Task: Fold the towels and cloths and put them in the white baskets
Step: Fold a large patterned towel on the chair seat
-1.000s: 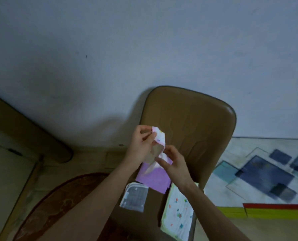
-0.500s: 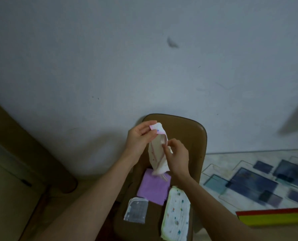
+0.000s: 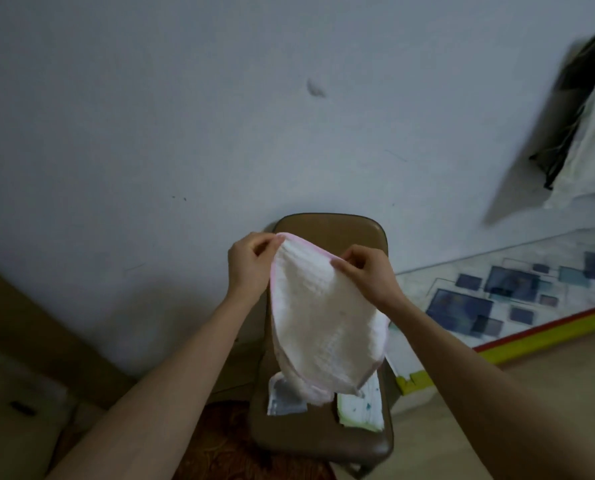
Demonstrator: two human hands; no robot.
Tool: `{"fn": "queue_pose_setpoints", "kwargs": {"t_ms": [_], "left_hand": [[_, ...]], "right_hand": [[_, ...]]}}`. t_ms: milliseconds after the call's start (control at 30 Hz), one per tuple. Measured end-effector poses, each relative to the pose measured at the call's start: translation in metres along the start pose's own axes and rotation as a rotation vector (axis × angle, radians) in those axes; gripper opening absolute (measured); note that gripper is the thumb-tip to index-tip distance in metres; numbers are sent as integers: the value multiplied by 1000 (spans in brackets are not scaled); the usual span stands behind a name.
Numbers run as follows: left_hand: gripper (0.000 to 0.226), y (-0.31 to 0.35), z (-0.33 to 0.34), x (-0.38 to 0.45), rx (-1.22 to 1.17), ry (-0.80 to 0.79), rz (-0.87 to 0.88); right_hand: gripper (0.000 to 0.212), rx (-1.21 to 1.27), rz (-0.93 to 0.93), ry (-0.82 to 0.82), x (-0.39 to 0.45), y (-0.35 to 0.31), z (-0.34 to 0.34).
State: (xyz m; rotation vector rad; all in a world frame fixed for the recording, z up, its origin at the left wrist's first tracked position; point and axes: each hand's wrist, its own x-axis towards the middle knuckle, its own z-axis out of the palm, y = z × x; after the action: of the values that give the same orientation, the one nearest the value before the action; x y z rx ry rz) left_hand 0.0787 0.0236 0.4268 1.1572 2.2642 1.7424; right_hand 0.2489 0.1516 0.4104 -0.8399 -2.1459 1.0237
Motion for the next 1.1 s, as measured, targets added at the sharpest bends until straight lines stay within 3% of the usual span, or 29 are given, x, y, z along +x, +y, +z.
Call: {"fn": "queue_pose_setpoints", "kwargs": {"t_ms": [200, 367, 500, 633, 800, 1100], "left_hand": [[18, -22, -17, -32, 0, 161, -123], [20, -38, -28, -56, 133, 265, -212], [17, -46, -31, -69, 19, 234, -212], [16, -58, -31, -80, 90, 88, -256], [13, -69, -38, -96, 65, 67, -306], [17, -68, -29, -101, 145, 68, -311]], "right_hand": [[19, -197, 163, 122, -49, 10, -8], [18, -307, 334, 397, -75, 18, -11], [17, -272, 272, 527, -86, 12, 6], [17, -145, 296, 396, -96, 9, 25], [13, -130, 321, 485, -107, 11, 38], [12, -286, 302, 403, -112, 10, 36]]}}
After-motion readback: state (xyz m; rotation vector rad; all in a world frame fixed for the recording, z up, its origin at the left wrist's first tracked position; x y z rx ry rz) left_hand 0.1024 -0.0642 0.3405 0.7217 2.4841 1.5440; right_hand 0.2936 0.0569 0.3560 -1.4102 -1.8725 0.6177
